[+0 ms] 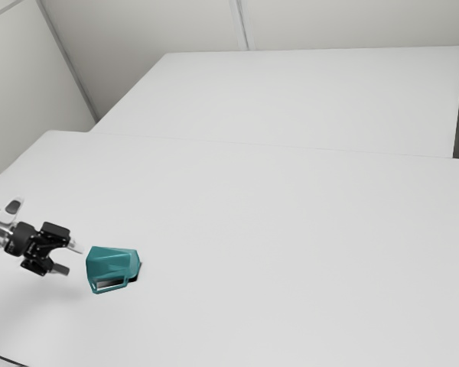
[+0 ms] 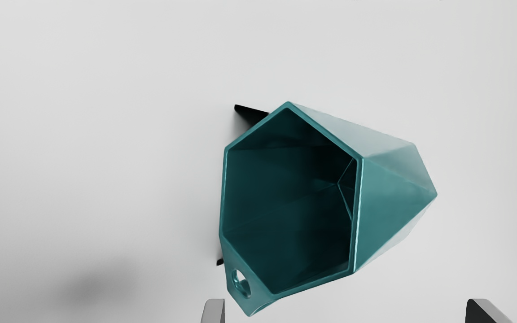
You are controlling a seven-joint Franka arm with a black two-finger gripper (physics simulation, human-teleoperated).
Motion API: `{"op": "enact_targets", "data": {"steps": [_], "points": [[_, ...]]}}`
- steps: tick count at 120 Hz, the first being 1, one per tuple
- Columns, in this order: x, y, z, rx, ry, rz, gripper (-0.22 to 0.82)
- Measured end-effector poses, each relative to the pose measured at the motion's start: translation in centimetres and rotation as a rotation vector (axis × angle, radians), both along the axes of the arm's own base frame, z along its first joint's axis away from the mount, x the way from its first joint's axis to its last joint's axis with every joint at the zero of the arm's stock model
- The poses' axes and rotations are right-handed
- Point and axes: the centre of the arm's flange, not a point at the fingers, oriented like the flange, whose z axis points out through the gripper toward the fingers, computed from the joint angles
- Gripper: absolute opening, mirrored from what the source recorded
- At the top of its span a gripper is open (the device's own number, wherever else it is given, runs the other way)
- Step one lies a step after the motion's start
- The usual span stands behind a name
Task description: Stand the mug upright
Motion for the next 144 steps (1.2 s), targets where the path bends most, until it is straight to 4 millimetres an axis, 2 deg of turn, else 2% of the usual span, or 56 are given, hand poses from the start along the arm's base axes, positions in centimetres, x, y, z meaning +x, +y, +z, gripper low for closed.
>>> {"op": "enact_targets", "data": {"steps": [41,60,99,119,131,144], "points": [[1.8,-1.3,-0.3,-0.001,-0.049,-0.046,0.58],[2.7,-2.3,-1.3,-0.003,-0.050,-0.054,0.58],[4.1,-4.1,-2.1,-0.012,-0.074,-0.074,0.57],[4.4,-4.4,-3.0,-0.033,-0.087,-0.049,0.56],[4.2,-4.1,-3.0,-0.041,-0.102,-0.036,0.49],[4.0,-3.9,-3.0,-0.045,-0.114,-0.035,0.31]]}}
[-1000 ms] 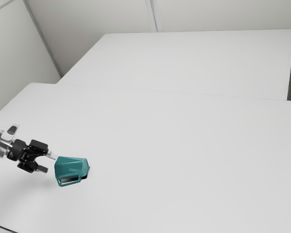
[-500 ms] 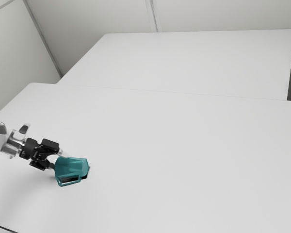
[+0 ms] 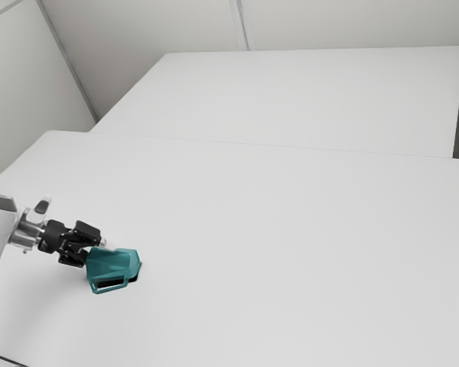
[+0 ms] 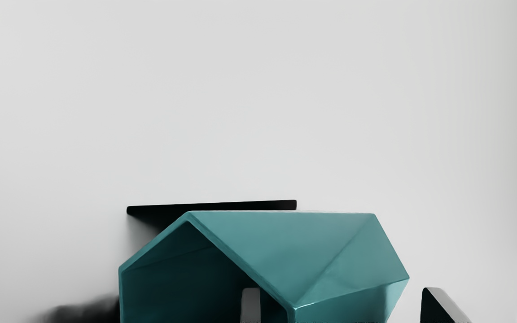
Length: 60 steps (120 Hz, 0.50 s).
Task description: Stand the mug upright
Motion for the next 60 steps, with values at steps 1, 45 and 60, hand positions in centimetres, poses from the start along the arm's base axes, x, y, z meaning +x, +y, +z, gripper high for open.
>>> {"op": "enact_targets", "data": {"steps": [1,45,60], "points": [[0.0,0.0,0.0,0.000,-0.001,-0.001,0.30],[0.1,-0.1,0.2,0.011,-0.027,-0.022,-0.09],[0.3,-0.2,1.0,0.010,-0.053,-0.027,-0.13]]}}
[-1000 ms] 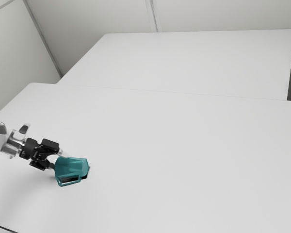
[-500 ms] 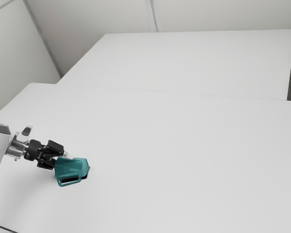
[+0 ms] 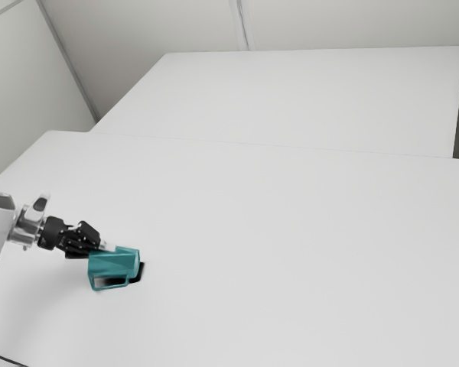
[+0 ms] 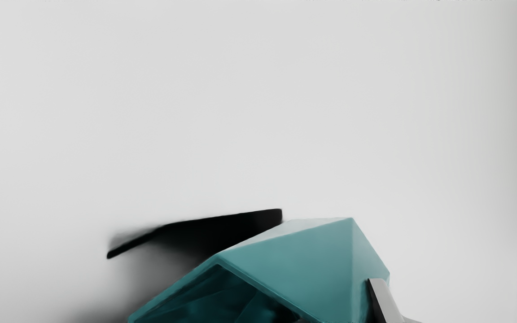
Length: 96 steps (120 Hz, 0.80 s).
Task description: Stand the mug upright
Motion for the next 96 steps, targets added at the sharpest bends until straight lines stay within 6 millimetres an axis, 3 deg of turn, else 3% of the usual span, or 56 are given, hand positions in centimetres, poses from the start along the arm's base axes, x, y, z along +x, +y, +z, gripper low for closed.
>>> {"op": "enact_targets", "data": {"steps": [43,72,96], "points": [[1.5,-0.8,2.1,0.011,-0.058,-0.028,-0.18],[2.8,-1.7,4.9,0.013,-0.123,-0.054,-0.18],[6.0,-3.5,8.4,0.098,-0.143,-0.130,-0.18]]}}
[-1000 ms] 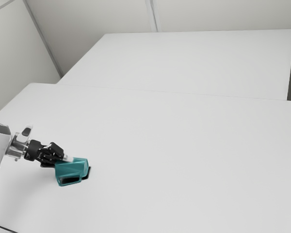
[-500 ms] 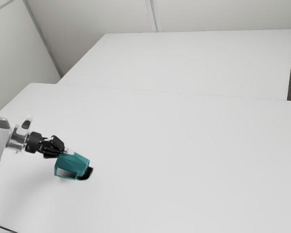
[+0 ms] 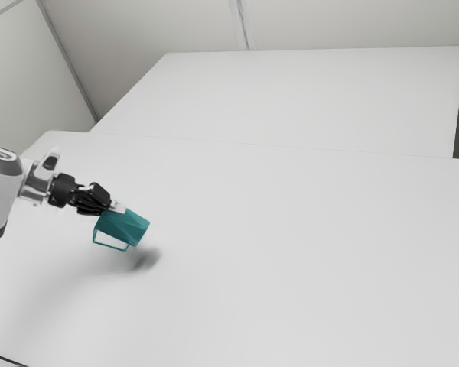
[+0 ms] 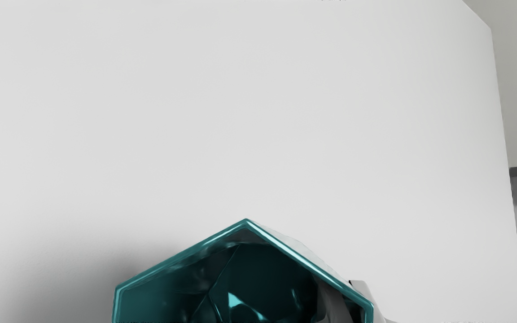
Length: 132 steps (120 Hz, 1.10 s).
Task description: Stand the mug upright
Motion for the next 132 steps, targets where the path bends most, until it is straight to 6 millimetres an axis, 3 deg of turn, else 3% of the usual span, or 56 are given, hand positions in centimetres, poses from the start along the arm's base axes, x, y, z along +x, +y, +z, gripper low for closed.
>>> {"op": "enact_targets", "data": {"steps": [24,57,80,107,132], "points": [[4.1,-1.4,4.5,0.219,0.024,-0.100,-0.18],[10.0,-7.0,5.9,0.522,0.115,-0.237,-0.18],[12.2,-10.8,3.9,0.696,0.168,-0.291,-0.18],[13.6,-9.6,2.0,0.860,0.186,-0.235,-0.18],[14.9,-12.4,2.9,0.949,0.136,-0.228,-0.18]]}}
